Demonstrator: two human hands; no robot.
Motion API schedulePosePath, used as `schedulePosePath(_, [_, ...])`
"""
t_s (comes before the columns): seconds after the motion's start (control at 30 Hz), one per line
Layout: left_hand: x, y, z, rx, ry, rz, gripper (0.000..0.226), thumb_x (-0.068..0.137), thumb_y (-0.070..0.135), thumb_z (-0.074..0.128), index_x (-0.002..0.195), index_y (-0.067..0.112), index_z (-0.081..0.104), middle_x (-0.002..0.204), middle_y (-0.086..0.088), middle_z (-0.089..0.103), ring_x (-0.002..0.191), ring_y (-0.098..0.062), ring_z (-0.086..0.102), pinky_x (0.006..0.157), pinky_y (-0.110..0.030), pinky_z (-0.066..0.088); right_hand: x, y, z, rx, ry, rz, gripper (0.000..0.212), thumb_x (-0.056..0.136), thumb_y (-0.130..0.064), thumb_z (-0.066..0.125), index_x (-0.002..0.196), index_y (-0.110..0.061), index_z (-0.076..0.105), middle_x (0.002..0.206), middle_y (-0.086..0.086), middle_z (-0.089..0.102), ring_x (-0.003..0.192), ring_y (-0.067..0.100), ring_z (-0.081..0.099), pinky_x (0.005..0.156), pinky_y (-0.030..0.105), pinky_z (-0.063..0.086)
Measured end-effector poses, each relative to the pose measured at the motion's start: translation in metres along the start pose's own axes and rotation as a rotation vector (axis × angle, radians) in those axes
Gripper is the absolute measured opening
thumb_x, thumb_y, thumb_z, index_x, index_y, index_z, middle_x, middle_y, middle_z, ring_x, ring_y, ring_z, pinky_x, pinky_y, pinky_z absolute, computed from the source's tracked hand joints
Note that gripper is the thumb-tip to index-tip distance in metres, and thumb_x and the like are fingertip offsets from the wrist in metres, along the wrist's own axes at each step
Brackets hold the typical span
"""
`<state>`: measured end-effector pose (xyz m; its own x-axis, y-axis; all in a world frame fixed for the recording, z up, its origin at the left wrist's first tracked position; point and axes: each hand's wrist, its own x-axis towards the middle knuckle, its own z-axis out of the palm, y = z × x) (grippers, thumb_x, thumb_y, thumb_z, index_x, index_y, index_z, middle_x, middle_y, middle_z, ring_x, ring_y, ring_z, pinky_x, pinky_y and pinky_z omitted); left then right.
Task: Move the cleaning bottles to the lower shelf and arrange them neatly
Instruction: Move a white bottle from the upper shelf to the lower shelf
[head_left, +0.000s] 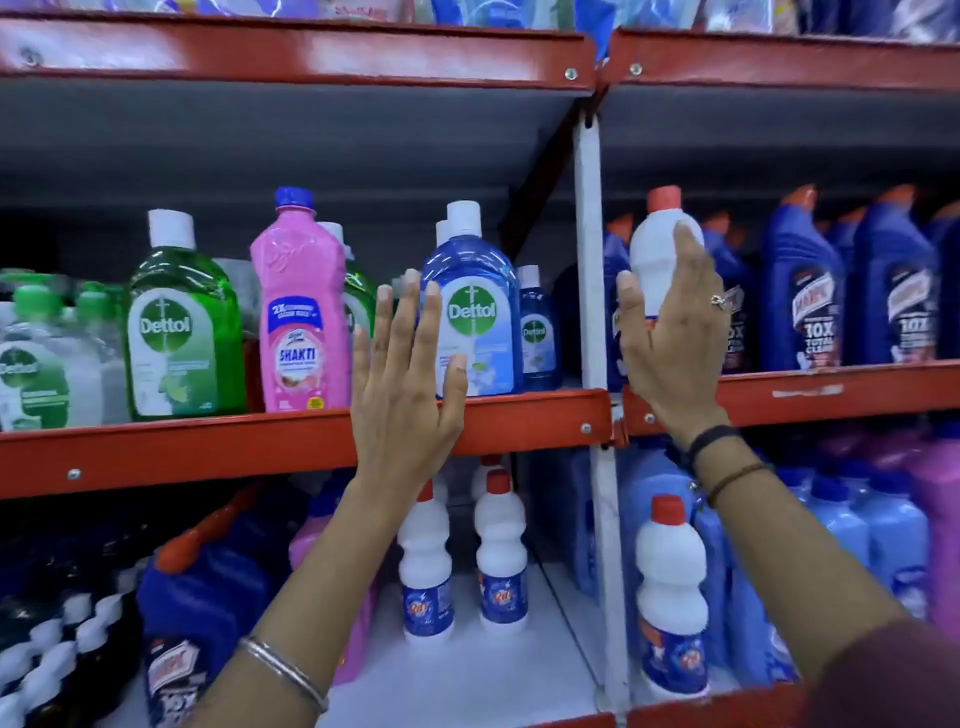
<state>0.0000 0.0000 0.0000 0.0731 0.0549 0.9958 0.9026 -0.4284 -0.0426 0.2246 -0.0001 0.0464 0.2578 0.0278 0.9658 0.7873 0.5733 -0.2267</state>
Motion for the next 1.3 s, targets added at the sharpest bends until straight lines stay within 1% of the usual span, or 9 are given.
schedulePosePath(0.1, [0.000, -0.003, 0.009, 0.066, 0.000, -0.018, 0.062, 0.095, 0.034, 0.037, 0.152, 0.016, 0.020, 0.160, -0.006, 0.020, 0.149, -0.024, 0.015, 0.120, -0.050, 0.017, 0.018, 0.025, -0.001, 0.014, -0.017, 0.129, 0.068, 0.089, -0.036, 0.049, 0.144, -0.007, 0.024, 0.147, 0.017, 0.037, 0.133, 0.031, 0.038, 0.107, 0.041, 0.035])
schedulePosePath(0.27, [-0.003, -0.008, 0.019, 0.219, -0.029, 0.017, 0.063, 0.094, 0.037, 0.035, 0.153, 0.019, 0.021, 0.161, -0.004, 0.018, 0.149, -0.022, 0.014, 0.120, -0.046, 0.012, 0.037, 0.043, 0.000, 0.070, -0.220, 0.327, 0.087, 0.083, -0.036, 0.063, 0.147, -0.009, 0.012, 0.152, 0.016, 0.030, 0.136, 0.032, 0.034, 0.108, 0.039, 0.032])
schedulePosePath(0.4, [-0.004, -0.007, 0.020, 0.264, -0.038, 0.024, 0.062, 0.095, 0.037, 0.034, 0.152, 0.020, 0.019, 0.161, -0.004, 0.018, 0.149, -0.023, 0.015, 0.119, -0.047, 0.013, 0.044, 0.047, 0.001, 0.119, -0.269, 0.400, 0.081, 0.076, -0.038, 0.069, 0.139, -0.009, 0.028, 0.133, 0.017, 0.051, 0.118, 0.036, 0.051, 0.090, 0.045, 0.048])
schedulePosePath(0.53, [-0.008, -0.006, 0.020, 0.307, -0.048, 0.004, 0.059, 0.096, 0.039, 0.034, 0.152, 0.022, 0.023, 0.160, -0.003, 0.021, 0.148, -0.024, 0.018, 0.118, -0.049, 0.017, 0.045, 0.037, -0.010, 0.061, -0.215, 0.420, 0.071, 0.072, -0.045, 0.072, 0.127, -0.011, 0.042, 0.126, 0.011, 0.056, 0.114, 0.030, 0.052, 0.075, 0.034, 0.040])
schedulePosePath(0.67, [-0.011, -0.006, 0.019, 0.313, -0.067, -0.031, 0.059, 0.097, 0.043, 0.032, 0.152, 0.023, 0.024, 0.160, -0.002, 0.020, 0.148, -0.024, 0.018, 0.119, -0.049, 0.015, 0.040, 0.022, -0.023, 0.028, -0.105, 0.379, 0.076, 0.064, -0.051, 0.076, 0.123, -0.013, 0.047, 0.123, 0.007, 0.059, 0.112, 0.027, 0.056, 0.077, 0.034, 0.041])
schedulePosePath(0.93, [-0.018, -0.013, 0.014, 0.306, -0.065, -0.024, 0.056, 0.098, 0.044, 0.032, 0.151, 0.025, 0.027, 0.159, -0.002, 0.023, 0.147, -0.024, 0.021, 0.117, -0.049, 0.019, 0.035, -0.004, -0.049, 0.255, 0.114, 0.377, 0.080, 0.059, -0.058, 0.076, 0.119, -0.011, 0.052, 0.111, -0.003, 0.064, 0.097, 0.012, 0.061, 0.081, 0.033, 0.055])
schedulePosePath(1.03, [-0.021, -0.016, 0.012, 0.314, -0.059, 0.001, 0.054, 0.099, 0.043, 0.032, 0.150, 0.025, 0.030, 0.158, -0.003, 0.026, 0.146, -0.025, 0.022, 0.116, -0.049, 0.021, 0.028, -0.012, -0.061, 0.377, 0.068, 0.391, 0.072, 0.059, -0.053, 0.079, 0.113, -0.012, 0.056, 0.106, -0.006, 0.066, 0.092, 0.007, 0.064, 0.079, 0.028, 0.056])
schedulePosePath(1.2, [-0.024, -0.021, 0.009, 0.299, -0.086, 0.048, 0.052, 0.100, 0.042, 0.031, 0.149, 0.026, 0.031, 0.158, -0.001, 0.026, 0.146, -0.025, 0.021, 0.116, -0.048, 0.021, -0.010, -0.020, -0.068, 0.526, -0.083, 0.461, 0.068, 0.053, -0.052, 0.083, 0.105, -0.014, 0.063, 0.103, -0.002, 0.072, 0.091, 0.011, 0.069, 0.082, 0.038, 0.057])
schedulePosePath(1.3, [-0.026, -0.022, 0.008, 0.280, -0.079, 0.034, 0.050, 0.101, 0.039, 0.030, 0.149, 0.026, 0.032, 0.158, -0.001, 0.029, 0.146, -0.024, 0.022, 0.117, -0.047, 0.021, -0.043, -0.027, -0.067, 0.596, -0.163, 0.492, 0.063, 0.055, -0.039, 0.086, 0.105, -0.011, 0.062, 0.101, -0.001, 0.072, 0.087, 0.007, 0.068, 0.073, 0.025, 0.054])
